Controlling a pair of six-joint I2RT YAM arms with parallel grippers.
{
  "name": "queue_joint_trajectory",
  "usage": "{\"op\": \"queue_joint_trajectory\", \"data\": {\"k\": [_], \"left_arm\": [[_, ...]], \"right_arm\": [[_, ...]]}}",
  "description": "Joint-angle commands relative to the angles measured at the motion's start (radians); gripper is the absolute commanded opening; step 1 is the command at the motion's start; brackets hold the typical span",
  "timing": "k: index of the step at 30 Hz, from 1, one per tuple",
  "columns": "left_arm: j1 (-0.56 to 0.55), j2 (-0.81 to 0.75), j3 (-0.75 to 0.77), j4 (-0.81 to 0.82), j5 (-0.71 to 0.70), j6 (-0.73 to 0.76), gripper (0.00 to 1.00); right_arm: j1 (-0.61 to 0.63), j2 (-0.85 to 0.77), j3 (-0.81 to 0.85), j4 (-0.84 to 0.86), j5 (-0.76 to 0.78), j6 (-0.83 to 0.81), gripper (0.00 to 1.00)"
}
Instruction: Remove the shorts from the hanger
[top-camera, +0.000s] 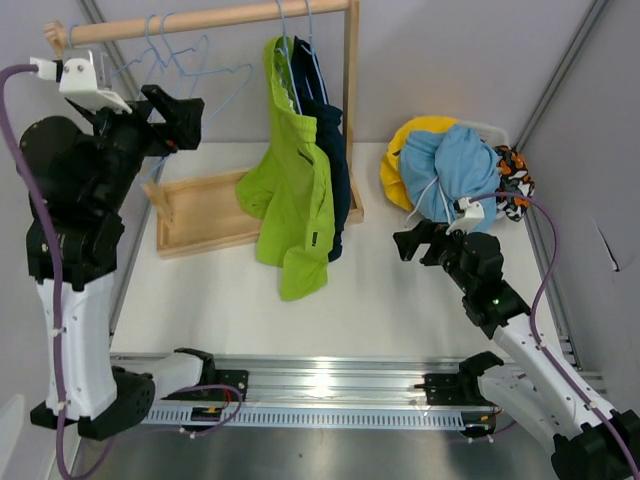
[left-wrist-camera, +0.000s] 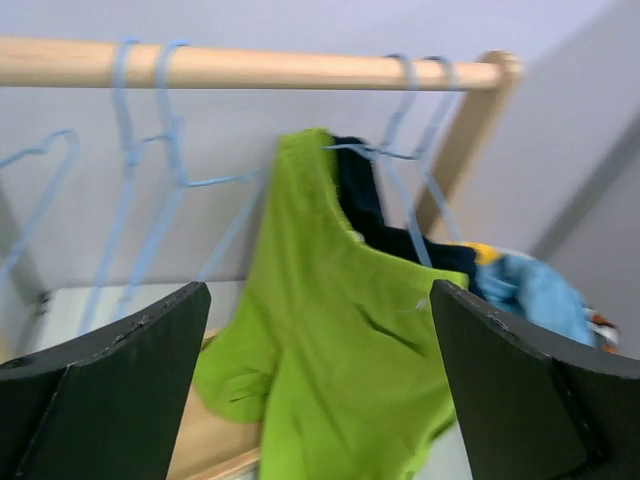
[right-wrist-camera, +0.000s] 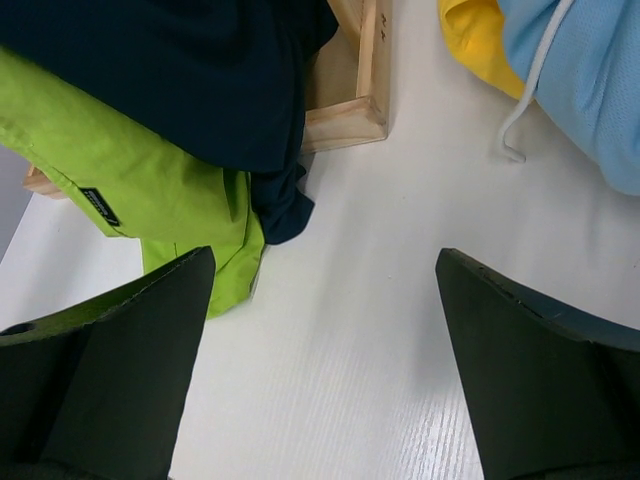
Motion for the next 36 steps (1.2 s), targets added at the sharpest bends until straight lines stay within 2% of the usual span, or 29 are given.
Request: {"op": "queue_joint_trajectory", "data": {"k": [1,4,9,17,29,35,36], "left_arm": [[-0.032,0.014,-0.111,0.127,0.197,-0.081,0.97],[-0.093,0.083,-0.137,0.177,0.19,-0.096,0.95],[-0.171,0.233,-0.068,0.244,0.108,-0.118,0.93],[-0.207,0.454,0.171,0.238,0.025,-0.145,0.93],[-0.24,0.522,0.184,0.29,-0.028,-0.165,0.92],[-0.245,0.566,0.211,0.272,-0.048,-0.165,0.89],[-0.245,0.569,0.21,0.273,-0.053,-0.167,0.86]], "right_arm": [[0.008,-0.029,-0.001,-0.019,0.017,0.0,1.0],[0.016,-0.048,-0.001,-0.032,0.014,0.004,0.99],[0.022,-0.088,-0.005,-0.072,0.022,-0.013,0.99],[0.023,-0.134,-0.016,-0.12,0.058,-0.037,0.99],[0.02,-0.116,-0.016,-0.105,0.045,-0.042,0.99],[0.019,-0.113,-0.015,-0.1,0.045,-0.042,0.99],[0.02,-0.115,-0.015,-0.1,0.042,-0.042,0.99]]}}
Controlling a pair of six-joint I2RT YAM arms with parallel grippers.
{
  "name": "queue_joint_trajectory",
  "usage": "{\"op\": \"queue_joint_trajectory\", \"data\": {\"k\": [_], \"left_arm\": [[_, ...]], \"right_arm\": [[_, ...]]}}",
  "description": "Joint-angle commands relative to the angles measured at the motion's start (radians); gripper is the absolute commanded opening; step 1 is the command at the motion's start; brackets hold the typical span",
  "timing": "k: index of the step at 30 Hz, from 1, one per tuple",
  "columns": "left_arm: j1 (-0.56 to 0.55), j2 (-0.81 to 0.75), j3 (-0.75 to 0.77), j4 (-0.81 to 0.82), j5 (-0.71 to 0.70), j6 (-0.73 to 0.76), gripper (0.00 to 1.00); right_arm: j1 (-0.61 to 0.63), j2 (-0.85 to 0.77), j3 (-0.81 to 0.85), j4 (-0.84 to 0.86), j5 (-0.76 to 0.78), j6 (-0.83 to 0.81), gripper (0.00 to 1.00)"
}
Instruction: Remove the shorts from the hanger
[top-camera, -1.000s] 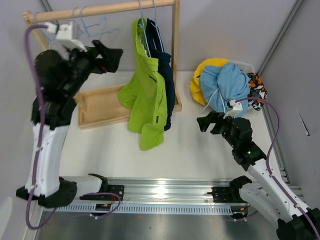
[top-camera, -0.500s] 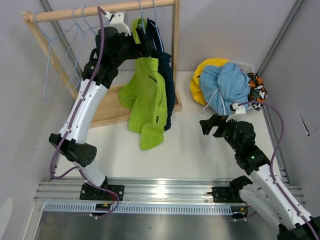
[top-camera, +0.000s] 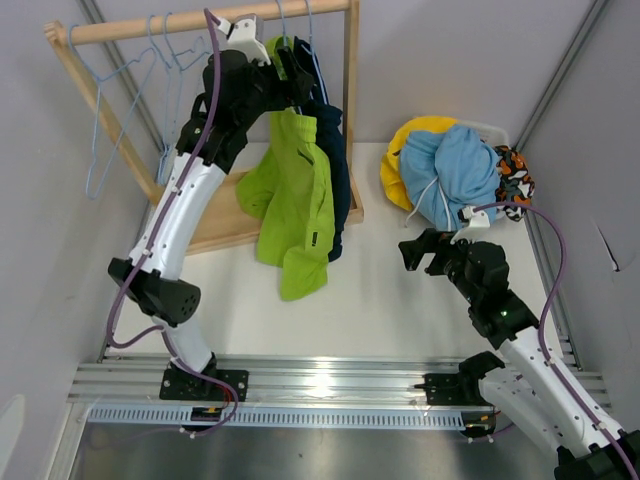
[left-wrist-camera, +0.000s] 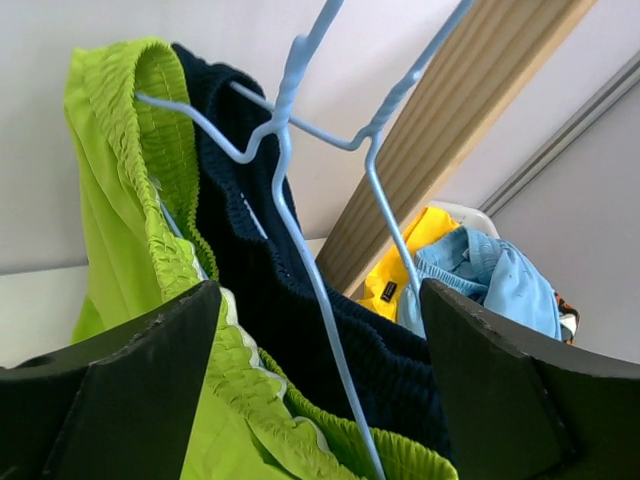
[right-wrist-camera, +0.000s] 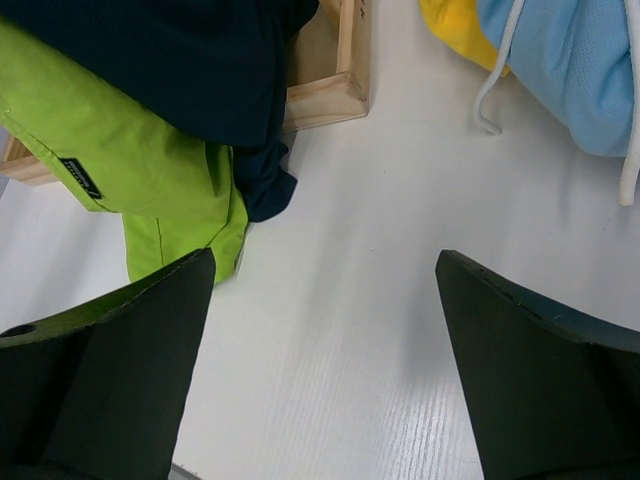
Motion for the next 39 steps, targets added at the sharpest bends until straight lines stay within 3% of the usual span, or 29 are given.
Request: {"op": "queue_joint_trajectory", "data": {"k": [1,3,4,6,7,9,10,11,20,26,31,37,39], "left_arm": [[-0.012,0.021,0.038,0.02,-0.034,-0.018,0.83],[-0.012,0.028,0.044,0.023,-0.045,-0.021,0.77],[-0.014,0.034,0.046,0.02,-0.052,-0.021,0.66],[-0.018,0.057,0.082,-0.003,-0.069,-0.016,0.59],[-0.019,0.067,0.095,-0.028,-0.075,-0.015,0.45],[-0.019,0.09,0.141,-0.053,-0.082,-0.007,0.33],[-0.019,0.094,0.161,-0.064,-0.082,-0.004,0.1],[-0.019,0.1,0.179,-0.099,-0.083,-0.001,0.0],[-0.019,0.048,0.402,-0.291,-0.142,0.142,0.0],[-0.018,-0.096,0.37,-0.305,-0.108,0.185,0.0],[-0.017,-0.169,0.373,-0.335,-0.036,0.215,0.0],[-0.017,-0.332,0.167,-0.435,0.07,0.22,0.0],[-0.02,-0.404,-0.023,-0.457,0.104,0.229,0.0]], "right_arm": [[0.001,-0.004,-0.004,0.03,-0.001,-0.022,0.99],[0.0,-0.006,-0.007,0.029,-0.001,-0.019,0.99],[0.0,-0.007,-0.009,0.029,-0.001,-0.019,0.99],[0.0,-0.01,-0.014,0.029,0.001,-0.019,0.99],[0.0,-0.01,-0.015,0.029,-0.001,-0.019,0.99],[-0.002,-0.012,-0.017,0.029,0.001,-0.019,0.99],[-0.002,-0.012,-0.017,0.029,0.001,-0.02,0.99],[-0.003,-0.012,-0.017,0.027,-0.001,-0.019,0.99],[-0.003,-0.027,-0.014,0.055,-0.001,-0.005,0.99],[0.0,-0.096,0.017,0.113,-0.007,0.004,0.99],[0.006,-0.055,0.112,0.092,-0.058,-0.022,0.99],[0.012,-0.043,0.206,0.101,-0.169,-0.051,0.99],[0.012,-0.037,0.246,0.099,-0.229,-0.063,1.0]]}}
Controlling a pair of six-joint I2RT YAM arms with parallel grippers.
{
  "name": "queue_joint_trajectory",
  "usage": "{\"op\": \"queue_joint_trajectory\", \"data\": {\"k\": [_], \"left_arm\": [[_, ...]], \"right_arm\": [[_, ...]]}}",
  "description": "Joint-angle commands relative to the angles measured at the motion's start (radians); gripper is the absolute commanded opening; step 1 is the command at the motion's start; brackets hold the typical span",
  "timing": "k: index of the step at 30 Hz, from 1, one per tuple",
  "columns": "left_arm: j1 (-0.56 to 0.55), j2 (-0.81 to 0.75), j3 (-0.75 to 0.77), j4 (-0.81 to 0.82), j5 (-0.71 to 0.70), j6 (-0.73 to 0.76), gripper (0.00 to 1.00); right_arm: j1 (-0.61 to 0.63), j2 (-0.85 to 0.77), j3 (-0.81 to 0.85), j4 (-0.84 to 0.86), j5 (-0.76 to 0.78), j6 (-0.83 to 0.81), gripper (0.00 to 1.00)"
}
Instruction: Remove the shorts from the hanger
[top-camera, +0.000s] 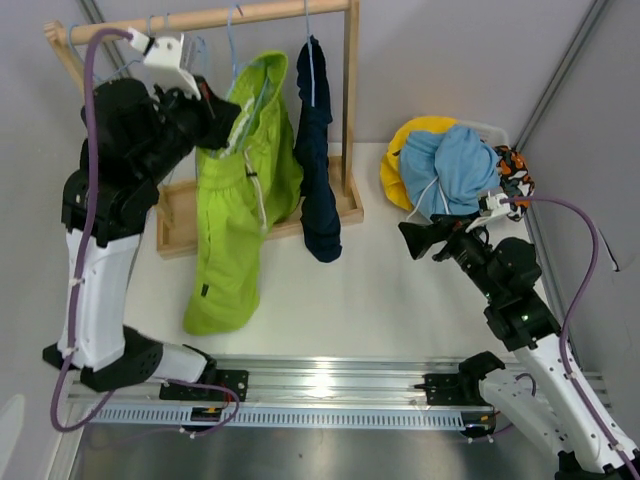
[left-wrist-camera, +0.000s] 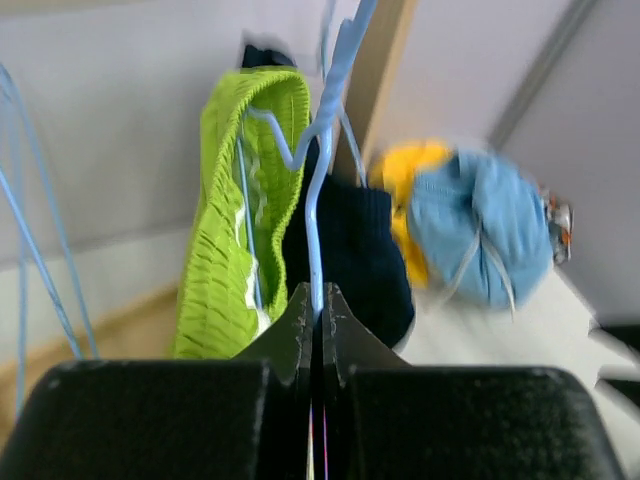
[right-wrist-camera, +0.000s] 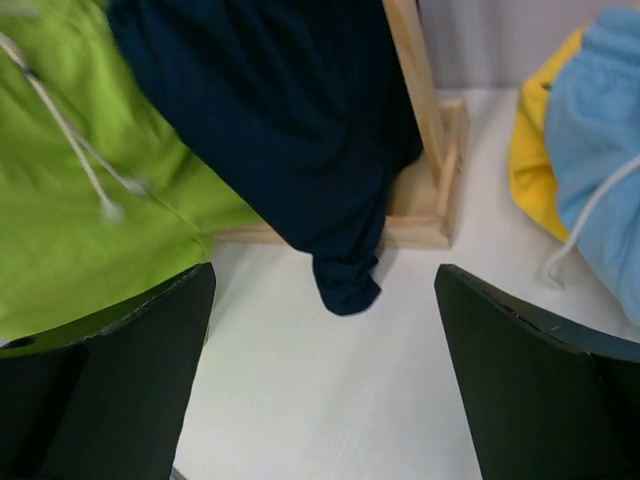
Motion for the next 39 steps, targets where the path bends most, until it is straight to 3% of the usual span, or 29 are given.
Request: {"op": "queue_joint_trajectory", "data": {"k": [1,2,5,9,16,21,28,39], "left_arm": [[-0.007,-0.166,-0.202,-0.02,0.096,0.039,0.0],[-0.007,-0.217,-0.364,0.003,0.111,0.042,0.0],[-0.009,-0.386,-0.523,0.021,0.15,0.053,0.0],[-0.009,-0.484,-0.602,-0.028,0.327,0.039,0.0],[-0.01,-0.577,-0.557,0.021,0.646,-0.082,0.0],[-0.015,-0.592,-0.52,0.101,0.757,-0.163,0.0],[-0.044,-0.572,-0.41,0.09,0.711,-0.167,0.0],[-0.071,-0.6,-0.347,0.098,0.716,-0.176,0.0]], "right_arm": [[0.009,0.007,0.094,0.047,-0.12,-0.038,0.99],[0.01,0.008,0.103,0.05,-0.138,-0.038,0.99],[0.014,0.026,0.154,0.058,-0.166,-0.038,0.99],[0.021,0.082,0.228,0.077,-0.238,-0.027,0.99],[0.104,0.188,0.378,0.073,-0.296,-0.054,1.0],[0.222,0.232,0.464,0.027,-0.226,-0.134,0.99],[0.34,0.275,0.493,0.001,-0.117,-0.194,1.0],[0.385,0.31,0.473,0.031,-0.069,-0.208,0.99]]}}
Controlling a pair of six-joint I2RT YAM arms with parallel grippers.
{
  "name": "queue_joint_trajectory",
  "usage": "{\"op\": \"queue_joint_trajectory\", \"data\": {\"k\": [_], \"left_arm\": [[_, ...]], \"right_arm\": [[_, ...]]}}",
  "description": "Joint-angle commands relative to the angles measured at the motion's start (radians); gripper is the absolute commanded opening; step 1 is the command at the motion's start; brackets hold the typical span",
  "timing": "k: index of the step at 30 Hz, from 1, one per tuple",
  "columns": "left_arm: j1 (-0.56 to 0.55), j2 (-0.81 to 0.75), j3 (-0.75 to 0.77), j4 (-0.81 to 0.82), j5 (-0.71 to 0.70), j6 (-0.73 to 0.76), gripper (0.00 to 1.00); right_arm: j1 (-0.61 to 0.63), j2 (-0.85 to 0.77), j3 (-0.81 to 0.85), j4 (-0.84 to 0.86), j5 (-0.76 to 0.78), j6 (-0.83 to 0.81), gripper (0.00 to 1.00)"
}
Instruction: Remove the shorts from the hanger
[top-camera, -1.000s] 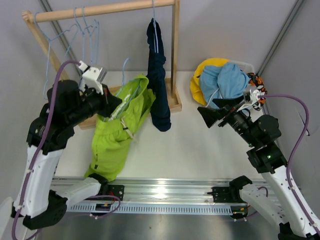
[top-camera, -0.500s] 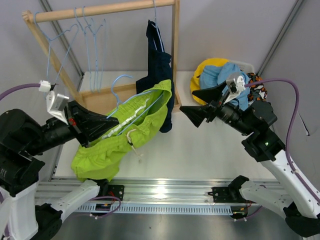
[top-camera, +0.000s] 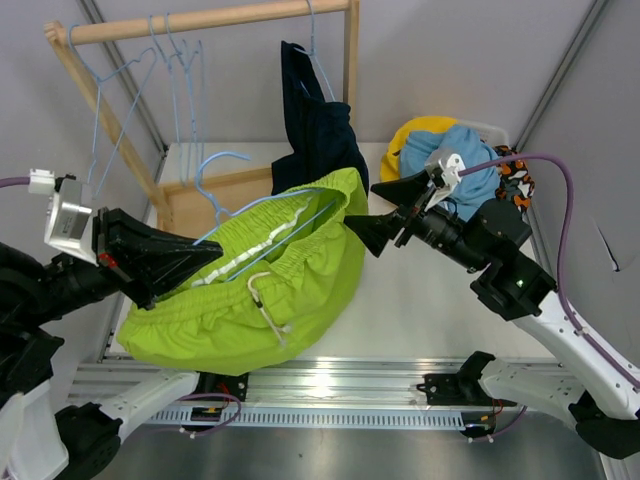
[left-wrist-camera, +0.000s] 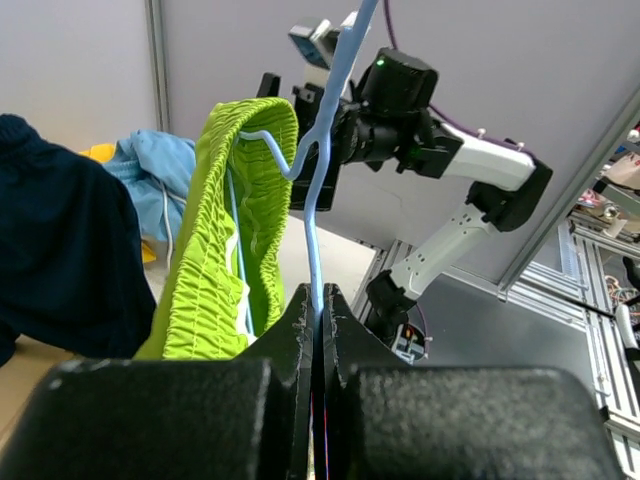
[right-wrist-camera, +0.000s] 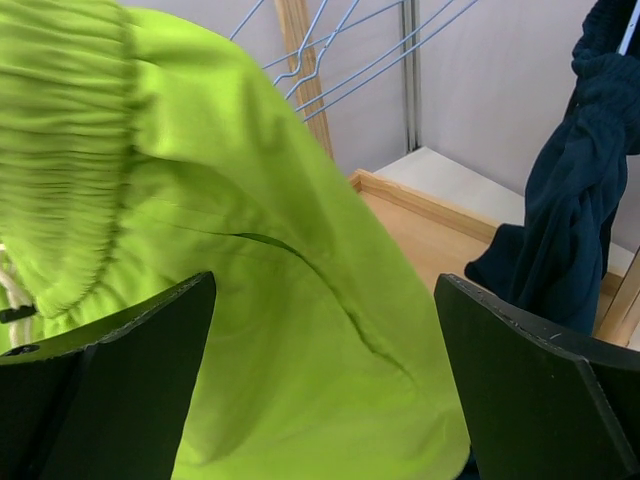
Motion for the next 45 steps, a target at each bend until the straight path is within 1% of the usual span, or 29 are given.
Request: {"op": "queue_joint_trajectory", "data": {"k": [1,9,10,11,12,13,14,18,19,21,22,23,24,25,26,28,29,30,33,35,37,39,41,43,45], "left_arm": [[-0.022,-0.019,0.063,0.096,0.029,-0.026,0.0],[-0.039,-0.052,0.086,0.107,0.037,-0.042,0.0],[-0.038,-0.054,0.078,0.101,0.023,-0.035,0.0],[-0.038,-0.054,0.08,0.098,0.013,-0.027,0.0],[-0.038,-0.056,0.072,0.083,0.003,-0.023,0.0],[-0.038,-0.052,0.07,0.075,-0.009,-0.015,0.0],[-0.038,-0.049,0.069,0.067,-0.041,-0.004,0.0],[-0.039,-0.042,0.064,0.017,-0.128,0.022,0.0],[-0.041,-0.04,0.061,0.007,-0.144,0.031,0.0],[-0.042,-0.037,0.047,-0.012,-0.185,0.034,0.0],[-0.045,-0.034,0.043,-0.019,-0.193,0.04,0.0],[-0.045,-0.033,0.04,-0.022,-0.198,0.042,0.0],[-0.045,-0.028,0.037,-0.029,-0.211,0.043,0.0],[-0.05,-0.026,0.031,-0.034,-0.214,0.053,0.0],[-0.048,-0.025,0.03,-0.039,-0.219,0.059,0.0],[-0.053,-0.02,0.023,-0.048,-0.237,0.071,0.0],[-0.053,-0.017,0.021,-0.055,-0.241,0.074,0.0],[-0.056,-0.016,0.018,-0.057,-0.242,0.076,0.0],[-0.058,-0.01,0.012,-0.063,-0.253,0.082,0.0],[-0.061,-0.008,0.011,-0.066,-0.256,0.083,0.0],[-0.064,-0.006,0.006,-0.066,-0.247,0.088,0.0],[-0.07,-0.006,0.003,-0.071,-0.242,0.089,0.0],[-0.077,-0.01,-0.003,-0.071,-0.237,0.093,0.0],[-0.082,-0.011,-0.006,-0.071,-0.231,0.094,0.0],[-0.087,-0.011,-0.011,-0.071,-0.222,0.094,0.0]], "right_arm": [[0.014,0.012,0.014,0.041,0.031,-0.024,0.99],[0.033,0.053,-0.001,0.087,0.038,-0.027,1.0],[0.033,0.063,0.0,0.087,0.031,-0.029,0.97],[0.034,0.067,0.002,0.087,0.025,-0.029,0.83],[0.036,0.072,0.008,0.088,0.018,-0.03,0.57],[0.037,0.073,0.011,0.087,0.021,-0.032,0.19],[0.037,0.07,0.013,0.087,0.03,-0.032,0.0],[0.036,0.024,0.011,0.087,0.135,-0.07,0.0],[0.021,0.014,0.014,0.087,0.193,-0.097,0.0],[-0.019,-0.019,0.026,0.079,0.254,-0.105,0.0],[-0.05,-0.028,0.036,0.07,0.252,-0.105,0.0],[-0.128,-0.038,0.04,0.067,0.245,-0.089,0.0],[-0.174,-0.051,0.042,0.064,0.235,-0.07,0.0],[-0.223,-0.055,0.04,0.055,0.198,-0.053,0.0],[-0.324,-0.062,0.037,0.053,0.16,-0.02,0.0],[-0.418,-0.071,0.022,0.048,0.091,0.019,0.0],[-0.499,-0.072,0.014,0.05,0.066,0.055,0.0],[-0.533,-0.075,0.005,0.051,0.045,0.077,0.0],[-0.622,-0.078,-0.038,0.079,-0.046,0.143,0.0],[-0.636,-0.075,-0.059,0.088,-0.055,0.165,0.0],[-0.647,-0.057,-0.056,0.075,-0.04,0.168,0.0],[-0.656,-0.036,-0.027,0.049,0.015,0.174,0.0],[-0.697,0.01,0.005,-0.011,0.046,0.204,0.0],[-0.761,0.05,0.042,-0.036,0.018,0.243,0.0],[-0.785,0.069,0.053,-0.028,-0.005,0.27,0.0]]}}
